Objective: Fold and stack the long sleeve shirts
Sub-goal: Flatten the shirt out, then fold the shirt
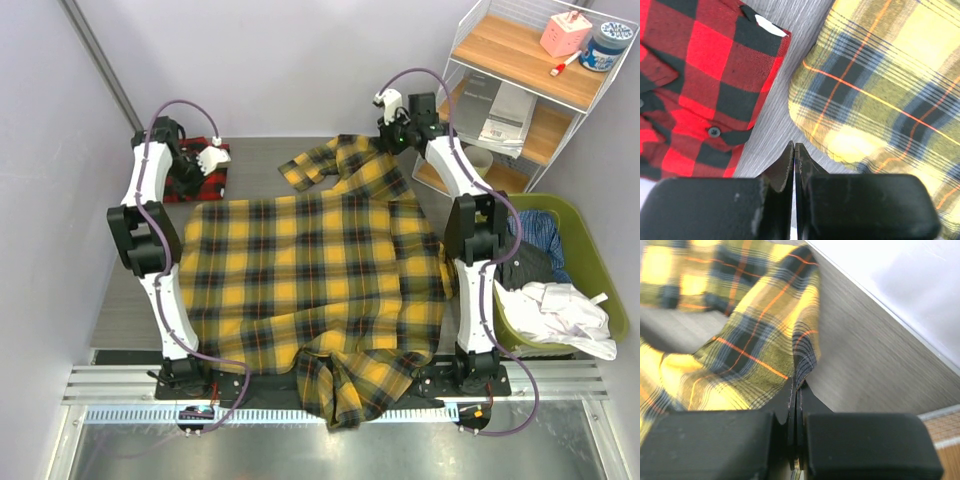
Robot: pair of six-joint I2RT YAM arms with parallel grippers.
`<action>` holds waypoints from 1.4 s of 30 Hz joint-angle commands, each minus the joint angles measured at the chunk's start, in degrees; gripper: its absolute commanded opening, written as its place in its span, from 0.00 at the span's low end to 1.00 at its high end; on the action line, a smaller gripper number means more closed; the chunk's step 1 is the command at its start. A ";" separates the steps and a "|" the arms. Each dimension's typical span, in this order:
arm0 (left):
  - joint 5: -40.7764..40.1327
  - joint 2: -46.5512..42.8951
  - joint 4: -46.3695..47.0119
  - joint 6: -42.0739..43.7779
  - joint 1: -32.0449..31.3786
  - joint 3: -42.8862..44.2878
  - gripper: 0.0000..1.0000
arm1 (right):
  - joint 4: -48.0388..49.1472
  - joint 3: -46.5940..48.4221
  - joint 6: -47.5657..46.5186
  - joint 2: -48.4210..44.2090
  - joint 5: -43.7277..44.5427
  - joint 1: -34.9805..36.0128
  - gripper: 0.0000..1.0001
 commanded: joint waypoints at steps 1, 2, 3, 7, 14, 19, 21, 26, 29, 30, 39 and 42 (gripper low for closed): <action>0.58 -5.52 4.16 -0.96 0.03 -3.47 0.00 | 0.57 -3.99 -1.50 -10.76 -1.84 0.06 0.01; 0.58 -5.70 3.03 -0.18 0.03 -3.91 0.00 | 0.30 -5.13 -1.50 -12.85 -2.28 0.06 0.01; 1.19 -5.62 2.23 0.35 0.03 -4.27 0.00 | 0.39 -7.75 -1.67 -13.66 -2.72 0.15 0.01; 6.18 -1.50 -1.62 1.32 0.03 1.66 0.43 | 0.39 -12.17 -2.90 -14.98 -2.99 1.20 0.01; 10.24 11.09 -11.06 4.66 -0.58 15.34 0.75 | -0.84 -9.72 -2.55 -11.65 -2.02 2.17 0.01; 13.85 8.62 -6.22 9.14 -1.02 7.95 0.74 | -1.46 -8.74 -4.40 -11.21 -1.05 2.17 0.01; 13.59 9.93 -7.17 10.02 -1.63 9.08 0.73 | -1.63 -8.22 -4.40 -10.94 -1.05 2.08 0.01; 12.10 13.63 -9.55 10.73 -1.73 12.95 0.69 | -1.98 -6.20 -3.70 -9.80 -1.14 1.99 0.01; 11.22 14.68 -9.99 11.96 -1.81 13.13 0.68 | -2.16 -5.84 -3.78 -9.54 -1.05 1.99 0.01; 10.87 14.77 -10.17 12.66 -1.90 13.05 0.68 | -2.07 -5.76 -3.78 -9.45 -0.97 2.08 0.01; 7.70 15.57 -10.34 14.42 -2.08 12.61 0.59 | -2.07 -5.49 -4.22 -9.01 -0.70 1.82 0.01; 6.91 15.30 -10.08 14.68 -2.08 12.69 0.55 | -2.25 -5.14 -4.13 -8.83 -0.79 1.73 0.01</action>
